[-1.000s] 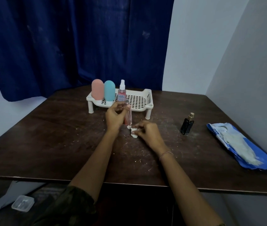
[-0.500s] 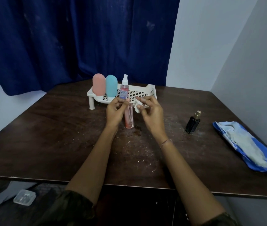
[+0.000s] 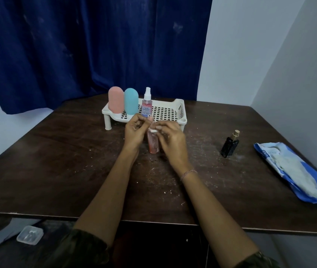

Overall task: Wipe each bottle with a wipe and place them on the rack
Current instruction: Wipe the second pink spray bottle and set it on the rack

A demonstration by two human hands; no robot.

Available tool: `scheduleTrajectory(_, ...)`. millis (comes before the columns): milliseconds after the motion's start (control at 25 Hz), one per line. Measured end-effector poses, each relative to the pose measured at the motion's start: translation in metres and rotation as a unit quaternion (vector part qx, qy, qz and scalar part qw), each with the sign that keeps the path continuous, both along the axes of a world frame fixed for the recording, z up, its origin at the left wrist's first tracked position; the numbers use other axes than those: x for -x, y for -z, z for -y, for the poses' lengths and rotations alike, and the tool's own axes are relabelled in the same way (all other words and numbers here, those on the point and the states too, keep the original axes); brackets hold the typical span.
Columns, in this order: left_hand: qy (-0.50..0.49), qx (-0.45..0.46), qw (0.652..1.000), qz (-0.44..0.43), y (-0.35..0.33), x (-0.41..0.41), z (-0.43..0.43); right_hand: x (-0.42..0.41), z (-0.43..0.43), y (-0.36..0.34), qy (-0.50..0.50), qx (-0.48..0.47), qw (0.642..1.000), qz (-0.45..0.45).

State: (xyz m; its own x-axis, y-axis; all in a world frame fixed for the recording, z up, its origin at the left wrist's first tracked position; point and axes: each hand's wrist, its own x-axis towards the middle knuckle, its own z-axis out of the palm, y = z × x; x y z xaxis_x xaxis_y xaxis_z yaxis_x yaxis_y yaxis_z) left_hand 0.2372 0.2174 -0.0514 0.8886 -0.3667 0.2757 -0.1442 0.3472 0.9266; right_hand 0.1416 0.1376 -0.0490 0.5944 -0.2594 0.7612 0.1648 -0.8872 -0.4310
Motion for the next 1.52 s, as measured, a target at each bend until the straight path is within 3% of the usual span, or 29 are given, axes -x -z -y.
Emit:
scheduleTrajectory(120, 0.009, -0.002, 1.0, -0.001, 0.0, 0.001, 0.001, -0.001, 0.008, 0.0, 0.054, -0.065, 0.996, 0.026)
scheduleTrajectory(360, 0.011, 0.013, 1.0, -0.013, -0.001, 0.001, -0.001, 0.0, -0.004, 0.001, 0.002, 0.007, 1.0, -0.002)
scheduleTrajectory(520, 0.022, 0.008, 1.0, -0.013, -0.002, 0.001, 0.0, -0.002, 0.002, -0.002, 0.061, -0.105, 0.992, 0.028)
scheduleTrajectory(680, 0.03, 0.004, 1.0, 0.006, -0.001, 0.0, -0.001, -0.001, -0.005, 0.0, -0.004, -0.027, 0.999, 0.018)
scheduleTrajectory(840, 0.037, -0.001, 0.999, 0.001, -0.001, 0.001, -0.001, -0.006, 0.008, -0.002, 0.048, -0.116, 0.992, 0.028)
scheduleTrajectory(1040, 0.022, 0.0, 1.0, -0.01, -0.002, -0.002, -0.002, 0.001, 0.004, 0.003, -0.024, -0.034, 0.998, -0.037)
scheduleTrajectory(1160, 0.023, 0.001, 1.0, -0.011, -0.003, 0.002, -0.002, 0.0, 0.005, -0.001, 0.008, -0.072, 0.997, -0.013)
scheduleTrajectory(1320, 0.024, -0.013, 1.0, -0.009, -0.003, 0.002, -0.001, 0.008, 0.003, 0.005, -0.025, 0.059, 0.995, -0.072)
scheduleTrajectory(1520, 0.029, -0.026, 0.999, 0.0, -0.001, 0.002, 0.001, 0.008, 0.011, 0.003, 0.019, -0.005, 0.999, -0.032)
